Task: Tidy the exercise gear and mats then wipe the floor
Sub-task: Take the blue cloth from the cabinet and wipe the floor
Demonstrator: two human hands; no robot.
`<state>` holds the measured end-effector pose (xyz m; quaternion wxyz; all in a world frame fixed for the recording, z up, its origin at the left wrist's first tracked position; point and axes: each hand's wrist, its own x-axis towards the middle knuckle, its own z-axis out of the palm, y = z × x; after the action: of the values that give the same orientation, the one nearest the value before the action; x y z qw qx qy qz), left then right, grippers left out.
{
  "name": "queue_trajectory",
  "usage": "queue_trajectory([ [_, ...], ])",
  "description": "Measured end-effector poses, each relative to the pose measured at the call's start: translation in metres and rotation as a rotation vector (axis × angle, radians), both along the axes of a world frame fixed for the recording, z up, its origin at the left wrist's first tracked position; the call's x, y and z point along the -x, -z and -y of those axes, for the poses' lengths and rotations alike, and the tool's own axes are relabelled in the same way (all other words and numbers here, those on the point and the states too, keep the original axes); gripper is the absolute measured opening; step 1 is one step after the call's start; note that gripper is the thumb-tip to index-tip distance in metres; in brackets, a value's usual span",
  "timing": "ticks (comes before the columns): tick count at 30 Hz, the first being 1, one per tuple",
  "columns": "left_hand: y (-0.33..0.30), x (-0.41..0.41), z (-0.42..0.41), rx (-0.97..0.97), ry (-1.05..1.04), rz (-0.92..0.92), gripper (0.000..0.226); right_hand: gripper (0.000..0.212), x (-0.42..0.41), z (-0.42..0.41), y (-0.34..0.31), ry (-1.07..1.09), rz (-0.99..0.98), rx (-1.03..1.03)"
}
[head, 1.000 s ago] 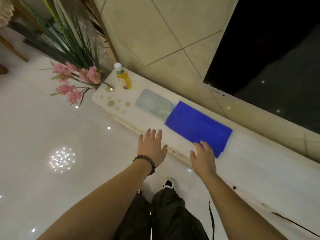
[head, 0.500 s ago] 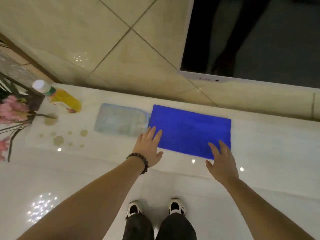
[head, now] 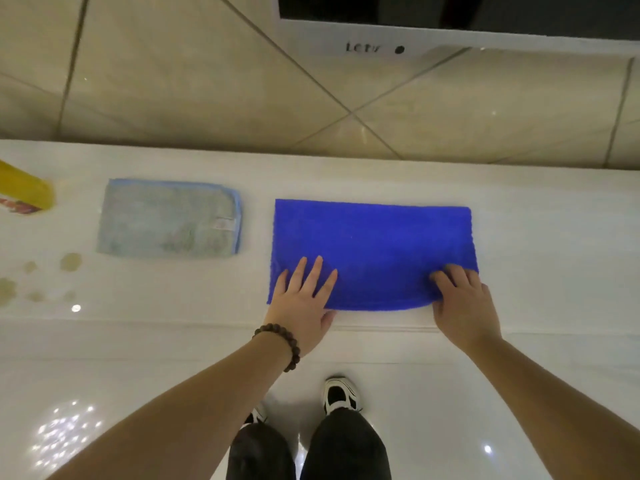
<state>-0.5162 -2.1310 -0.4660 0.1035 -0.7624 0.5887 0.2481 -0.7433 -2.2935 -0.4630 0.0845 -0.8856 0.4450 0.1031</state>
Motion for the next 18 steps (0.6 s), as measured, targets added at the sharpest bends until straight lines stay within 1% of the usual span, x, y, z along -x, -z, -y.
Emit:
queue_trajectory([
  [2,-0.007,0.002,0.005,0.087,-0.073,-0.009,0.064,0.026,0.004,0.001,-0.007,0.034,0.039,-0.045],
  [4,-0.008,-0.007,0.009,0.181,-0.161,0.02,0.074,0.029,-0.002,0.007,-0.013,0.132,0.126,-0.034],
  [6,-0.002,-0.022,0.012,0.171,-0.23,0.057,0.092,0.049,-0.012,0.017,-0.017,0.275,0.141,-0.036],
  [8,0.008,-0.032,0.012,0.086,-0.256,0.072,0.105,0.073,-0.026,0.026,-0.02,0.425,0.093,-0.087],
  [10,0.016,-0.036,0.012,0.034,-0.251,0.054,0.109,0.09,-0.038,0.031,-0.017,0.557,0.067,-0.139],
  [11,0.018,-0.036,0.011,0.034,-0.252,0.041,0.109,0.095,-0.041,0.033,-0.014,0.626,0.074,-0.164],
  [12,0.02,-0.036,0.011,0.042,-0.257,0.032,0.108,0.094,-0.044,0.034,-0.011,0.704,0.09,-0.182],
  [13,0.022,-0.036,0.01,0.052,-0.26,0.031,0.108,0.086,-0.046,0.035,-0.009,0.779,0.117,-0.203],
  [14,0.022,-0.036,0.009,0.061,-0.261,0.032,0.108,0.067,-0.048,0.035,-0.008,0.826,0.151,-0.228],
  [15,0.022,-0.036,0.008,0.07,-0.259,0.029,0.107,0.046,-0.05,0.034,-0.01,0.837,0.201,-0.256],
  [16,0.022,-0.037,0.007,0.078,-0.253,0.022,0.107,0.029,-0.053,0.031,-0.015,0.814,0.269,-0.272],
  [17,0.021,-0.039,0.007,0.085,-0.244,0.011,0.105,0.019,-0.057,0.027,-0.021,0.775,0.343,-0.272],
  [18,0.021,-0.042,0.006,0.09,-0.231,-0.001,0.104,0.014,-0.063,0.023,-0.031,0.727,0.411,-0.257],
])
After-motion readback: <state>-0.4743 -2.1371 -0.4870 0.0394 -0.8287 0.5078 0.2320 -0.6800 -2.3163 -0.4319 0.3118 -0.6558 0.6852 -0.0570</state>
